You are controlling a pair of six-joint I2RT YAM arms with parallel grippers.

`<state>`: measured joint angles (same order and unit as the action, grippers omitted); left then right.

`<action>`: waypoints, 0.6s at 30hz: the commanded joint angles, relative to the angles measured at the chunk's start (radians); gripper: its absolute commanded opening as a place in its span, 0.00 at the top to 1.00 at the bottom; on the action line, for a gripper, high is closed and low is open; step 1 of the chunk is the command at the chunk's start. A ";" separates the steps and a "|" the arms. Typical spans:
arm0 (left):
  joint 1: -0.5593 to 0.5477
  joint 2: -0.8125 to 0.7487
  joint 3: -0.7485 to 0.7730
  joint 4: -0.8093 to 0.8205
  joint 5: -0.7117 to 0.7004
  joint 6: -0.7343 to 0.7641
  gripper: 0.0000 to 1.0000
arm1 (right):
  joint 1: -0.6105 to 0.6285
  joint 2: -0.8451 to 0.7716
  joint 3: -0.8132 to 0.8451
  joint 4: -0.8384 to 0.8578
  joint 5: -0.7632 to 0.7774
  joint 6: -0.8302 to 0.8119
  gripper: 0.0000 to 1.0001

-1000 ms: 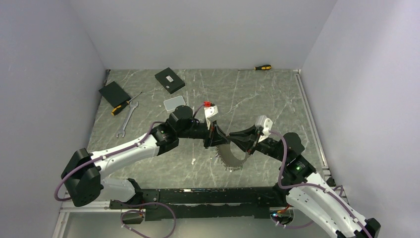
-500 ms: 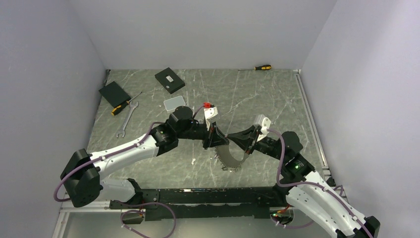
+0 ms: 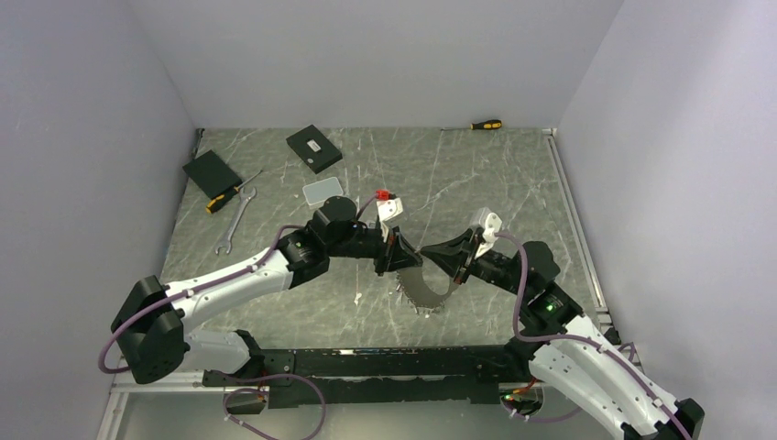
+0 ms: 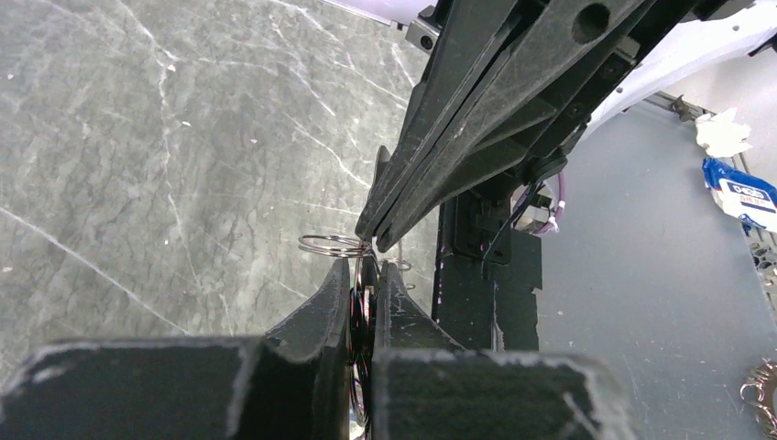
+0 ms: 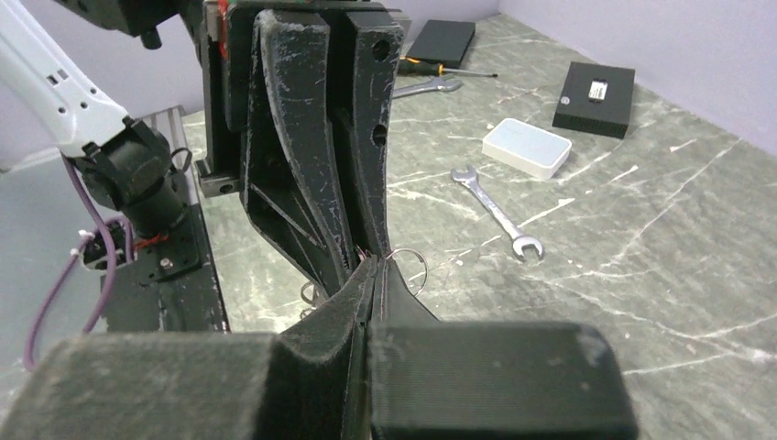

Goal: Put the keys on the keyring

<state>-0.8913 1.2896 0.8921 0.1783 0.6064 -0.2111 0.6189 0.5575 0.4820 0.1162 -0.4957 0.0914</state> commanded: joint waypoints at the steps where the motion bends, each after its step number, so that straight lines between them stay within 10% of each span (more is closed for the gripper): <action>1: 0.002 -0.038 0.023 0.017 -0.024 0.045 1.00 | 0.005 0.016 0.061 0.013 0.054 0.102 1.00; 9: 0.000 -0.038 0.027 -0.003 -0.046 0.069 1.00 | 0.005 0.021 0.085 -0.017 0.074 0.157 0.99; 18: -0.001 -0.014 0.077 -0.088 -0.097 0.040 1.00 | 0.012 0.075 0.177 -0.186 0.150 0.117 0.75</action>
<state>-0.8913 1.2892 0.8970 0.1131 0.5465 -0.1658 0.6235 0.6296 0.5900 -0.0101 -0.4011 0.2195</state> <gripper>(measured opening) 0.090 0.236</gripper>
